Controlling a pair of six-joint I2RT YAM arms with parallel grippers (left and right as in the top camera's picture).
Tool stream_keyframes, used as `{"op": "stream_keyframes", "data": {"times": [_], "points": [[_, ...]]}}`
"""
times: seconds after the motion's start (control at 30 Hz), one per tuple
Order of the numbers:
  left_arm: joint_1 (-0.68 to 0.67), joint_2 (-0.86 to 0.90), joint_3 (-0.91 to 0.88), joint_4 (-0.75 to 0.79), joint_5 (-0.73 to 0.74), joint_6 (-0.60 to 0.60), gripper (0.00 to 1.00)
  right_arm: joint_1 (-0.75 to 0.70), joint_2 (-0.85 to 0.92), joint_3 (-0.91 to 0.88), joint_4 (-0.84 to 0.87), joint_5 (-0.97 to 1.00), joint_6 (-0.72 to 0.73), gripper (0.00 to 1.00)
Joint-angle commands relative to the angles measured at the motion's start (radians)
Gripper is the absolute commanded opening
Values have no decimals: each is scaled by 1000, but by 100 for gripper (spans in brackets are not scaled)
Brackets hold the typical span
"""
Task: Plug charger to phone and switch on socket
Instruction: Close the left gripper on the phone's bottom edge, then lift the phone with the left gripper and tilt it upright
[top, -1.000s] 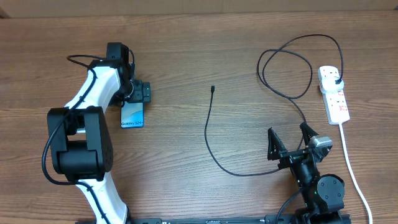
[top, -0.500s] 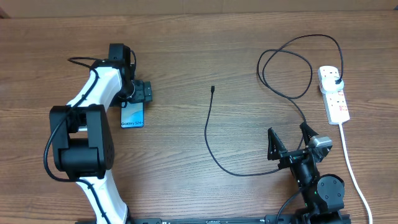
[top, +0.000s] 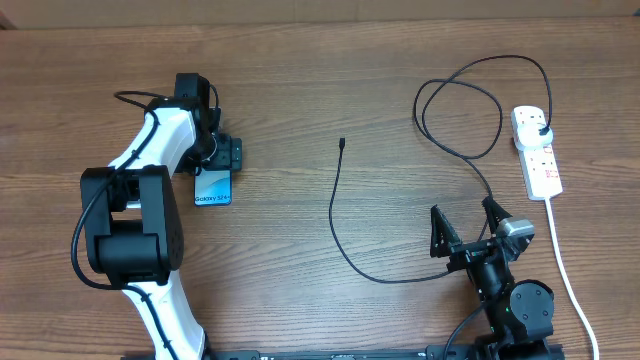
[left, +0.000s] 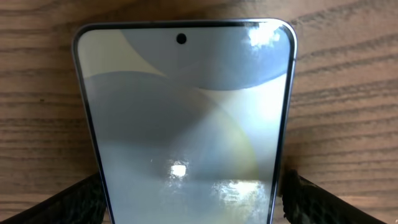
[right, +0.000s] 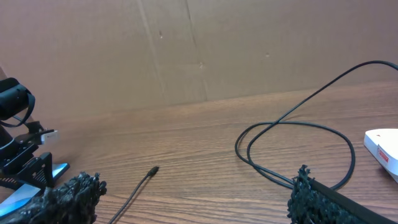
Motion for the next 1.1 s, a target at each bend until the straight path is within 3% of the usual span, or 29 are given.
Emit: {"op": "stream_keyframes", "data": {"times": [0.0,0.23,0.4,0.63,0.9,1.07], "points": [[-8,42,-13,-10,89,64,90,-4,-8,-10,6,0,2,100],[-8,42,-13,-9,89,51,80,-4,-8,-10,6,0,2,100],[-9,42,-13,-9,89,-32,72,-4,-8,-10,6,0,2,100],[-9,42,-11,-15,93,-128,72,-4,-8,-10,6,0,2,100],[-9,41,116,-151,246,-134,66,-4,-8,-10,6,0,2,100],[-9,41,254,-283,249,-222,68,-4,-8,-10,6,0,2,100]]}}
